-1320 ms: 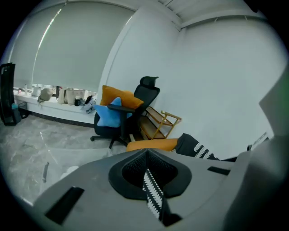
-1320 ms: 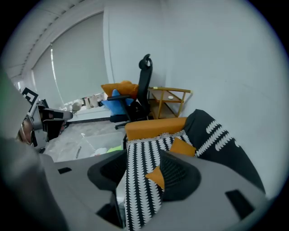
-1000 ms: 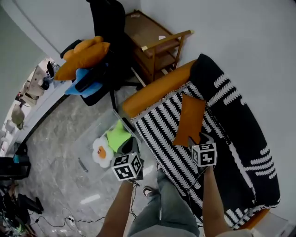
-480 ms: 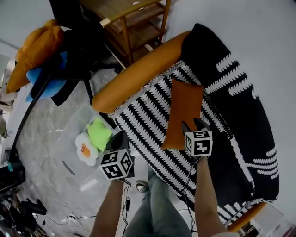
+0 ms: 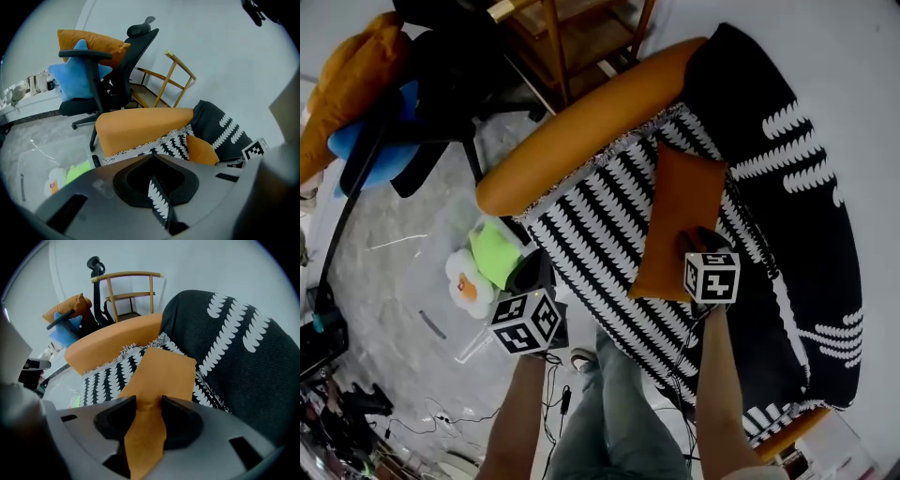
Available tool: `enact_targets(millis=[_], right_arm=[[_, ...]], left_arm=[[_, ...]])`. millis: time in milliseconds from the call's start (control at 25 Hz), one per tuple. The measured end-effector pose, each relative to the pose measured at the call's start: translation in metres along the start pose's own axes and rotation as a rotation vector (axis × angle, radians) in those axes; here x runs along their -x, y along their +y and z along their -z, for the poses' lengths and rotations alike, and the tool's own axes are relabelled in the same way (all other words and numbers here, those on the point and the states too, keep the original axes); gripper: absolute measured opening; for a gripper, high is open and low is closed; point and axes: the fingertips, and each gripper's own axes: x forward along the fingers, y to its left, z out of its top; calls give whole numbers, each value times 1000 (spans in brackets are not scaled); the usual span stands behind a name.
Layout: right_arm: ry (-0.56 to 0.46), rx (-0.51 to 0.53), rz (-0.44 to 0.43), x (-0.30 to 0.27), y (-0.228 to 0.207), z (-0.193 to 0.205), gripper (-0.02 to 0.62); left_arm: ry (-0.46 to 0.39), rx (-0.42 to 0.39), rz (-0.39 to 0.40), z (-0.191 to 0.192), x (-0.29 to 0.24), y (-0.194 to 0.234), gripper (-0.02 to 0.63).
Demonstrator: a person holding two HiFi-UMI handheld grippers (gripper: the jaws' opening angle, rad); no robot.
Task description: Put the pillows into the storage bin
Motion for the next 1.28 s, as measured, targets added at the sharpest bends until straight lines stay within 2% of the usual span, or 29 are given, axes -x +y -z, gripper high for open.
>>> enact_targets(millis=[200,360,480,720,960,1280], right_arm=[[29,24,-10,-7,4,3,157],[46,22,39,-7,-2,5,43],[44,14,42,-5,-5,5,10],[30,18,42,13,-2,-1,6],[-2,47,28,53,17,-14,6],[-62,128,-35,99,83,-50,6]], left_arm=[[-5,16,-6,-3,-2,1,3],[-6,23,-8,-1,1,2,3],[-5,23,-12,0,4,3,3],[-26,40,-22,-7,23,7,3],[-68,80,-48,-15,68,14,3],[-145,157,-96,-29,138,51,3]])
